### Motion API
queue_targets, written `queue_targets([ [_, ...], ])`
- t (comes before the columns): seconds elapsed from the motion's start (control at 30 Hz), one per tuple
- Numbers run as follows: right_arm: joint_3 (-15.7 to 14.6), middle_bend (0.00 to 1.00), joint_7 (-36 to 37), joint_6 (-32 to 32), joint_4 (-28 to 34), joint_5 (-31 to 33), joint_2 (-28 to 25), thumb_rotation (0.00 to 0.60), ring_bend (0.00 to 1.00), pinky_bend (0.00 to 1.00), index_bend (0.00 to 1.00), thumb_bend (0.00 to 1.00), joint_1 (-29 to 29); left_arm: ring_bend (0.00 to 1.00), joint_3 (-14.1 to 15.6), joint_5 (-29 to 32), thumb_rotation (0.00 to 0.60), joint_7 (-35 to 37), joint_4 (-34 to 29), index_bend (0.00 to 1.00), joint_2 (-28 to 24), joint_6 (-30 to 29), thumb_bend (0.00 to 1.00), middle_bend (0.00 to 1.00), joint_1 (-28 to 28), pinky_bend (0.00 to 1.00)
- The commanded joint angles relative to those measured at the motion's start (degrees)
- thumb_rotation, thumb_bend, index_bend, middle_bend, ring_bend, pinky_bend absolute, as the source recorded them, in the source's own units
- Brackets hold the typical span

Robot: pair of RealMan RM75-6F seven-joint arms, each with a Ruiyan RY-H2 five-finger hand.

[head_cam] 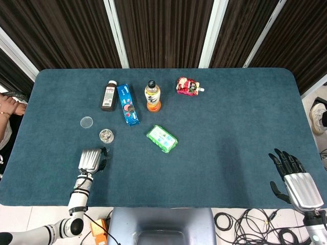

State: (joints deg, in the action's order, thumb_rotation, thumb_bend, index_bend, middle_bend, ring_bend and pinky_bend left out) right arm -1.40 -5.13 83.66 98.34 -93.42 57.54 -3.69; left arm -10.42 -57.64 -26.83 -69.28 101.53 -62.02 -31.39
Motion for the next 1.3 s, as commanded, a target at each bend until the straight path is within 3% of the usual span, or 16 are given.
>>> queue_targets([
  [0.03, 0.05, 0.0, 0.06, 0.07, 0.08, -0.01, -0.02, 0.6, 0.0, 0.12, 0.0, 0.37, 0.0, 1.0, -0.03, 0.29, 0.6, -0.21, 0.12, 0.52, 0.03, 0.39, 0.34, 1.0, -0.11, 1.0],
  [0.3, 0.1, 0.0, 0.0, -0.09, 0.01, 0.16, 0.02, 0.6, 0.0, 0.13, 0.0, 0.37, -0.07, 1.0, -0.39, 1.07, 0.6, -0.92, 0.2, 0.53, 0.01, 1.35, 0.34, 1.0, -0.69, 1.0],
  [0.73, 0.08, 0.0, 0.26, 0.23, -0.16, 0.23, -0.12, 0.6, 0.0, 0.12, 0.0, 0.37, 0.15, 1.0, -0.54, 2.2, 0.6, -1.55, -0.44, 0.71, -0.6, 2.4, 0.34, 1.0, -1.2, 1.0],
  [1.13, 0.03, 0.0, 0.01, 0.0, -0.11, 0.05, -0.01, 0.6, 0.0, 0.12, 0.0, 0.37, 0.04, 1.0, -0.99, 1.41, 0.6, -1.46, -3.05, 0.77, -2.38, 0.13, 0.34, 1.0, -0.9, 1.0],
  [1.3, 0.11, 0.0, 0.19, 0.04, -0.05, 0.24, -0.04, 0.6, 0.0, 0.13, 0.0, 0.37, 0.06, 1.0, -2.73, 0.83, 0.6, -1.35, -5.95, 0.77, -4.69, -1.93, 0.34, 1.0, -1.11, 1.0],
])
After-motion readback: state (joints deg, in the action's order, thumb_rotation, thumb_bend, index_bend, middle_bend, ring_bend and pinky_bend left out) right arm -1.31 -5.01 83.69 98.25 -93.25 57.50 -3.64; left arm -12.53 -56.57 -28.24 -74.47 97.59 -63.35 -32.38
